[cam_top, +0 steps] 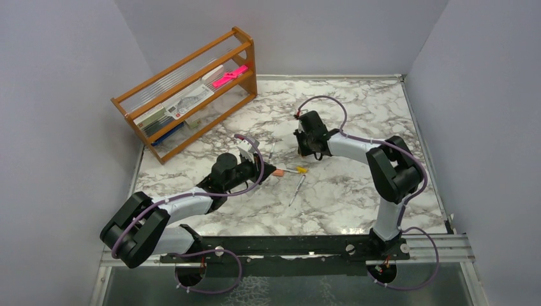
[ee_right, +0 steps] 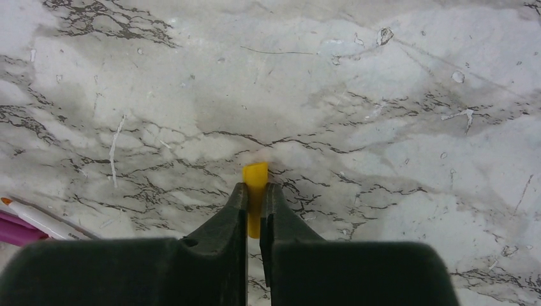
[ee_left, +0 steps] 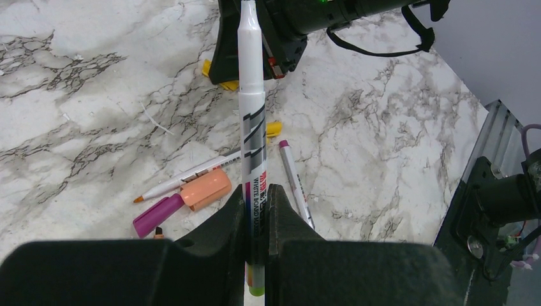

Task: Insert the pens into the pen caps

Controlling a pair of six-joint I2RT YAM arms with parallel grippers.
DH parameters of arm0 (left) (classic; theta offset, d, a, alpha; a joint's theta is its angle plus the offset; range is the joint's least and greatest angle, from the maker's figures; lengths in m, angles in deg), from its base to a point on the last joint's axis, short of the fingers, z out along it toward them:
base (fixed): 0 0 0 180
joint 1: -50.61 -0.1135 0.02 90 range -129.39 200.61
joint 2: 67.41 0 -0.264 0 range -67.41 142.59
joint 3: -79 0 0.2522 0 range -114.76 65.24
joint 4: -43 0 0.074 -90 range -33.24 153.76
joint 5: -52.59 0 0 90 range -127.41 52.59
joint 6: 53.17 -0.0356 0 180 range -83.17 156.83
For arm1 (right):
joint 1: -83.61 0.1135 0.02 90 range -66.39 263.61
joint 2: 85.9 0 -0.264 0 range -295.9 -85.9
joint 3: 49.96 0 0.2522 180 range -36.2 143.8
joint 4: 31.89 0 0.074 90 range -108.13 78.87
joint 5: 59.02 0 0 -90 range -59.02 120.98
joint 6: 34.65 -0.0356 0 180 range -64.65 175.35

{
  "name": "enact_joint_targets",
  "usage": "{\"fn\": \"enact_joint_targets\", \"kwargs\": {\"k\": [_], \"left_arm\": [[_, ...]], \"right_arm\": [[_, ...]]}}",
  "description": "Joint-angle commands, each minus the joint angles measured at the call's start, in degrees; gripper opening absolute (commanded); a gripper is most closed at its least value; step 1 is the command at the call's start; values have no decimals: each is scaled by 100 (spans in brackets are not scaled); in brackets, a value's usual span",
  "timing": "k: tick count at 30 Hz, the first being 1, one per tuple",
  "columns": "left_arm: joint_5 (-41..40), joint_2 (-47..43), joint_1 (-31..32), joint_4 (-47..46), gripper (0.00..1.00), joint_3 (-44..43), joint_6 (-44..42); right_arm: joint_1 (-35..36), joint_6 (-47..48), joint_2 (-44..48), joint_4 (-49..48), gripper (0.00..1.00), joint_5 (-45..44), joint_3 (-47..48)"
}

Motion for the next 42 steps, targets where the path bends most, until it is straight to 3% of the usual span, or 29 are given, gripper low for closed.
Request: {"fn": "enact_joint_targets", "kwargs": {"k": [1, 5, 9, 16, 22, 35, 42], "left_arm": [[24, -78, -29, -18, 0, -29, 43], [159, -41, -32, -51, 0, -102, 370], [691, 130, -16, -734, 0, -56, 1118], [1130, 683, 234, -2513, 0, 61, 2545], [924, 974, 714, -3303, 0, 32, 3109], [619, 1322, 957, -4128, 0, 148, 3269], [488, 1213, 957, -3904, 0, 85, 3145]], "right_arm": [[45, -120, 82, 107, 2, -15, -37], [47, -462, 623, -222, 2, 231, -336], [47, -1428, 1622, -1265, 2, 711, -1041], [47, -2981, 2960, -5085, 1, 1780, -2868], [46, -3502, 3167, -6596, 1, 1867, -3372], [46, -3530, 3561, -6728, 1, 1875, -3397], [47, -3516, 3662, -6703, 1, 1895, -3499]]}}
